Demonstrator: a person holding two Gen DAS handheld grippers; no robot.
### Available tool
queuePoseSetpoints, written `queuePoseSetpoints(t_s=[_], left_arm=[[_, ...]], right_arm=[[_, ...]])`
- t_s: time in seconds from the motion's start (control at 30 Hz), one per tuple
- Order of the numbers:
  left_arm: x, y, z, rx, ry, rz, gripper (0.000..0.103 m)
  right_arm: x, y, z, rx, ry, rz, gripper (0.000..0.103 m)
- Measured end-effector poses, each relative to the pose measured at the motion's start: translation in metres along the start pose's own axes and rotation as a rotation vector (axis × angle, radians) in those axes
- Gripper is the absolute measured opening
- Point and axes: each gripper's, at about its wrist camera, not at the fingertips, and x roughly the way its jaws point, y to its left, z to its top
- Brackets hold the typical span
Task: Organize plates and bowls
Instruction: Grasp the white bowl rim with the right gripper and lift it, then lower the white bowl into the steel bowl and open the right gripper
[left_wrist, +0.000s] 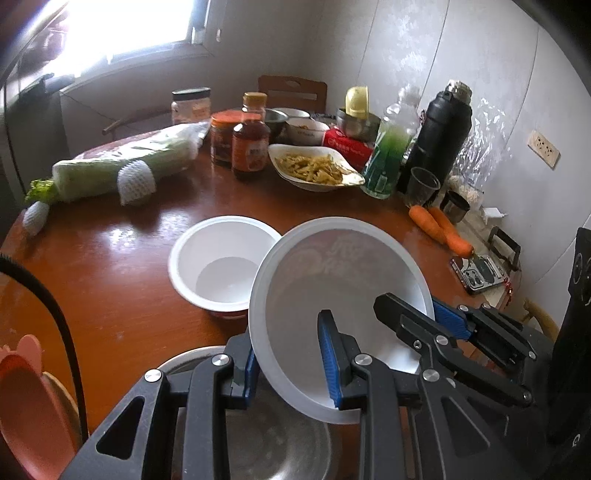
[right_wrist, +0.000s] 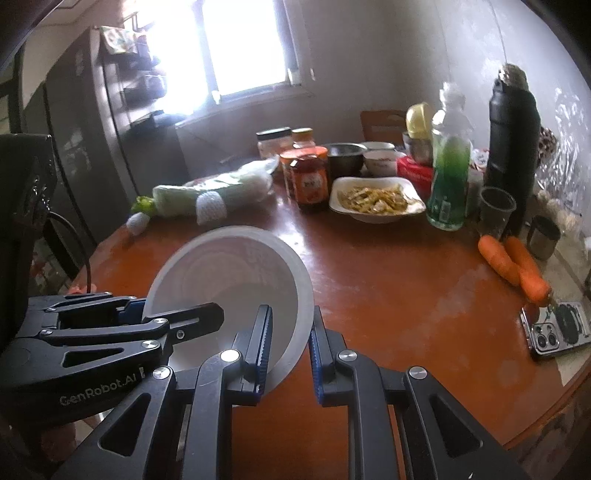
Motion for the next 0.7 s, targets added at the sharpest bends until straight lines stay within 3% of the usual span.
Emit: queuePoseSetpoints(t_s=[0.7], left_arm=[[-0.062,0.035,-0.025,-0.036,-0.077,0.049,0.029]], right_arm=[[-0.026,0.063,0.0,-0.086,-0.039,0.056,0.019]])
